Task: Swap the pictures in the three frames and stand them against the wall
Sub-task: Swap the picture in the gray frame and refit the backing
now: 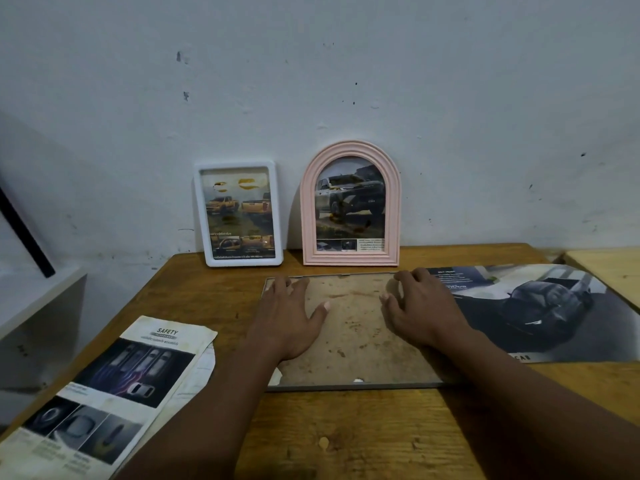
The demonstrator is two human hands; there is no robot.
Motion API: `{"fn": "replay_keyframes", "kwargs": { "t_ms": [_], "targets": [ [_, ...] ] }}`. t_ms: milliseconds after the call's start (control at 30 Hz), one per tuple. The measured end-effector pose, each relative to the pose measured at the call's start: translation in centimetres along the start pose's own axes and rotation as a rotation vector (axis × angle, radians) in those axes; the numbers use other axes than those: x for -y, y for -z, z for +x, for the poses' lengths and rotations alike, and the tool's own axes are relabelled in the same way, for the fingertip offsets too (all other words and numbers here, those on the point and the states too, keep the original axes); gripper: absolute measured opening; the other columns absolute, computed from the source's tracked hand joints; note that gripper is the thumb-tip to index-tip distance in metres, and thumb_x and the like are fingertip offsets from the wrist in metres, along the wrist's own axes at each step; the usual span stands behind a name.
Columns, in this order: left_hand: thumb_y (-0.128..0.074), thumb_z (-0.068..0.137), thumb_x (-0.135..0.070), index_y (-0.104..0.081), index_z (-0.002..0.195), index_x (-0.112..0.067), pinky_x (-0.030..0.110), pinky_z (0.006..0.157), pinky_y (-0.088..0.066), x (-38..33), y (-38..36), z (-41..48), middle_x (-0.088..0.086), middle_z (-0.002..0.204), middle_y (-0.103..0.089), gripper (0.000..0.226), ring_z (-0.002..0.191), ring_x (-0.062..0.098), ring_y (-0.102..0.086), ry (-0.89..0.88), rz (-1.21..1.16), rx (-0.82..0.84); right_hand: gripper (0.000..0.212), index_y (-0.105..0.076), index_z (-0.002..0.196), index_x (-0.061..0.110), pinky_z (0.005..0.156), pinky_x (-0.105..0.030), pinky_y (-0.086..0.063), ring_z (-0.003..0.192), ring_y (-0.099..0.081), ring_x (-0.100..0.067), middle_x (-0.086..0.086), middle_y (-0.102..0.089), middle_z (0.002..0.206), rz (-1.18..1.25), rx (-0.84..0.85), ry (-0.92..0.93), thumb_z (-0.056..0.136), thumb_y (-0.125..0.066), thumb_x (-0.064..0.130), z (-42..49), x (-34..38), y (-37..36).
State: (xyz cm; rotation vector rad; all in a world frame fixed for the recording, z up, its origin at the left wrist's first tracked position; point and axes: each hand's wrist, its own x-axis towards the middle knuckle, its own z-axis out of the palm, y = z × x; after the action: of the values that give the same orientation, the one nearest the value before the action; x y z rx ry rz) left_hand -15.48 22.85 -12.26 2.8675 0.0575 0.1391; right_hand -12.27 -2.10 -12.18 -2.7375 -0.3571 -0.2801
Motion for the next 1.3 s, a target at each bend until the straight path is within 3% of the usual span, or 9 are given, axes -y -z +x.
{"fn": "replay_keyframes", "kwargs": {
  "t_ms": [167,267,400,567,700,967,1033,1133,1300],
  "targets": [
    [-0.038,0.1,-0.057,-0.034,0.152,-0.026,0.048,0.109,-0.043,-0.5,1.3,-0.5,0.011,0.157,-0.034,0.06,0.139,0.029,-0.041,-0.025,0.074,-0.127,0.053,-0.046,0.143,0.021,0.101,-0.043,-0.044,0.129,-0.046,-0.026,-0.007,-0.042,0.148,0.245,-0.019,-0.096,0.097,-0.053,0.046,0.1,-0.3,1.7],
    [-0.037,0.101,-0.06,-0.034,0.153,-0.026,0.046,0.107,-0.045,-0.1,2.4,-0.9,0.009,0.157,-0.036,0.062,0.138,0.028,-0.044,0.044,0.002,-0.185,0.042,-0.056,0.128,0.021,0.095,-0.047,-0.049,0.113,-0.056,-0.029,-0.009,-0.062,0.128,0.032,-0.215,-0.192,0.093,-0.056,0.045,-0.5,-2.0,3.1],
    [-0.042,0.101,-0.057,-0.036,0.154,-0.025,0.049,0.108,-0.044,0.5,2.4,-1.6,0.006,0.159,-0.039,0.062,0.139,0.029,-0.044,0.137,-0.117,-0.062,0.037,-0.055,0.123,0.024,0.095,-0.05,-0.047,0.105,-0.061,-0.026,-0.003,-0.069,0.112,0.007,-0.085,-0.265,0.094,-0.052,0.046,-2.4,-2.7,3.3],
    [-0.05,0.096,-0.059,-0.049,0.146,-0.024,0.044,0.11,-0.042,-0.3,1.5,-2.8,0.003,0.152,-0.047,0.06,0.136,0.025,-0.045,0.112,-0.131,-0.096,0.028,-0.059,0.117,0.028,0.098,-0.05,-0.044,0.101,-0.062,-0.024,0.002,-0.068,0.108,0.266,-0.152,-0.327,0.091,-0.057,0.038,-3.5,-1.7,3.1],
    [-0.058,0.093,-0.058,-0.052,0.144,-0.024,0.04,0.105,-0.044,-1.5,2.1,-3.1,0.0,0.145,-0.055,0.062,0.13,0.021,-0.051,0.134,-0.324,-0.129,0.008,-0.063,0.1,0.026,0.074,-0.04,-0.057,0.082,-0.063,-0.017,-0.003,-0.069,0.1,0.547,-0.234,-0.386,0.092,-0.063,0.027,-3.4,-1.7,7.0],
    [-0.052,0.095,-0.065,-0.045,0.132,-0.048,0.033,0.087,-0.054,-12.5,2.2,-4.1,-0.01,0.138,-0.052,0.041,0.116,0.013,-0.055,0.0,-0.931,0.179,0.016,-0.074,0.097,0.009,0.082,-0.047,-0.059,0.085,-0.072,-0.029,-0.011,-0.074,0.092,0.712,-0.391,-0.25,0.091,-0.065,0.02,-3.7,-1.3,25.5],
    [-0.04,0.101,-0.062,-0.039,0.138,-0.049,0.026,0.091,-0.046,-15.9,4.1,-3.7,-0.007,0.147,-0.048,0.04,0.126,0.016,-0.05,-0.101,-0.942,0.139,0.018,-0.071,0.104,0.004,0.085,-0.046,-0.058,0.086,-0.073,-0.031,-0.016,-0.074,0.095,0.762,-0.353,-0.19,0.092,-0.064,0.017,-3.7,-0.1,28.6],
    [-0.026,0.095,-0.074,-0.025,0.155,-0.04,0.044,0.113,-0.038,-19.1,10.1,-3.0,-0.002,0.162,-0.032,0.069,0.145,0.025,-0.038,-0.243,-0.957,-0.003,0.022,-0.065,0.113,0.003,0.073,-0.035,-0.062,0.086,-0.073,-0.03,-0.02,-0.073,0.1,0.838,-0.221,-0.107,0.096,-0.061,0.017,-3.3,2.7,30.2],
    [-0.033,0.101,-0.062,-0.029,0.156,-0.034,0.048,0.103,-0.047,-16.9,22.1,-4.2,-0.007,0.162,-0.03,0.061,0.139,0.027,-0.044,-0.358,-1.045,-0.211,0.024,-0.062,0.121,0.013,0.077,-0.034,-0.062,0.091,-0.074,-0.024,-0.014,-0.073,0.104,0.929,-0.067,0.052,0.102,-0.052,0.023,-2.1,9.4,27.3]
  ]
}}
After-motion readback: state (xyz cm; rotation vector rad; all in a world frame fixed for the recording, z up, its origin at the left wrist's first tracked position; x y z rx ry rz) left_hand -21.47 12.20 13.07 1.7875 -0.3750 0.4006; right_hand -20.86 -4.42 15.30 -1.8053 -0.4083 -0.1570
